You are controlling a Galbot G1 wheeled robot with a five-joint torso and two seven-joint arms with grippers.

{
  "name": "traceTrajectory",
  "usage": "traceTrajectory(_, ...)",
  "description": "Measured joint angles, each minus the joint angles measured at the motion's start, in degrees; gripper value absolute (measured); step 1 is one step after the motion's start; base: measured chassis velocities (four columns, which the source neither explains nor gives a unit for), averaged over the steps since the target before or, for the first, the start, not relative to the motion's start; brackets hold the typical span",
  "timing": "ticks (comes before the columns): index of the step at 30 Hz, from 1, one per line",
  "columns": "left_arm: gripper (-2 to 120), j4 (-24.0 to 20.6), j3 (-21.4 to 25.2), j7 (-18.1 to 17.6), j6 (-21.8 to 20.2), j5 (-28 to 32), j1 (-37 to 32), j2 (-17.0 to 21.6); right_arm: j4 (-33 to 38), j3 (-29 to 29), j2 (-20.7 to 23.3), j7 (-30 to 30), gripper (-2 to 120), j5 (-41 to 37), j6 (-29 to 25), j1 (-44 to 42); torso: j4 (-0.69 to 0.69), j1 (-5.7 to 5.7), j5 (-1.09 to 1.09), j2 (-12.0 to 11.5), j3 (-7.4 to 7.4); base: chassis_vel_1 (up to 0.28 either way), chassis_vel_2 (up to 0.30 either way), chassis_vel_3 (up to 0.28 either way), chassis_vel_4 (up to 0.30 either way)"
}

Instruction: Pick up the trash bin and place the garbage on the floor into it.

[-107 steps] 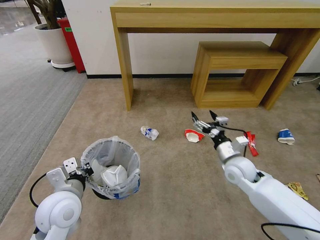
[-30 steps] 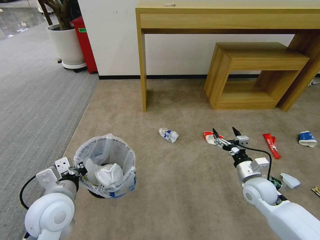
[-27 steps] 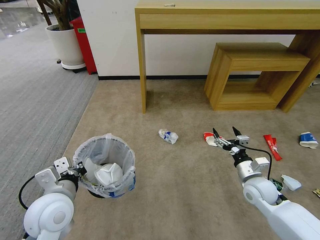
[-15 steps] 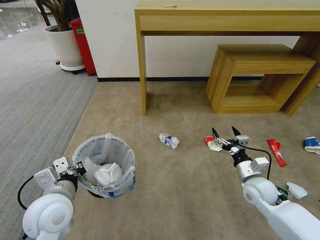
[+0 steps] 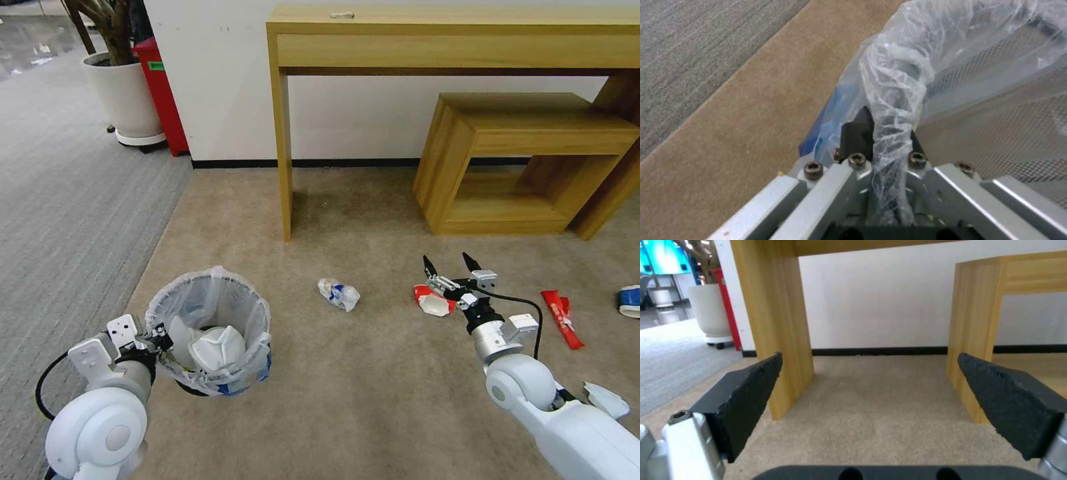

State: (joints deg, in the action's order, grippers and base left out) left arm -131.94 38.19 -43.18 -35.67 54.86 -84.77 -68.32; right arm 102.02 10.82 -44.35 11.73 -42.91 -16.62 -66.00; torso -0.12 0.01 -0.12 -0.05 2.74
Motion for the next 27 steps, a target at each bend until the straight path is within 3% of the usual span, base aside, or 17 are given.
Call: traceTrajectory(27,1,0.19,0.18,0.07,0.13,0.05,0.21,-0.04,-0.81,-0.89,-0.41,-0.6,100,0.15,-0.28,0.65,0.0,0.0,0.0,0.0,0.0,-0.081,0.079,0.079,-0.08)
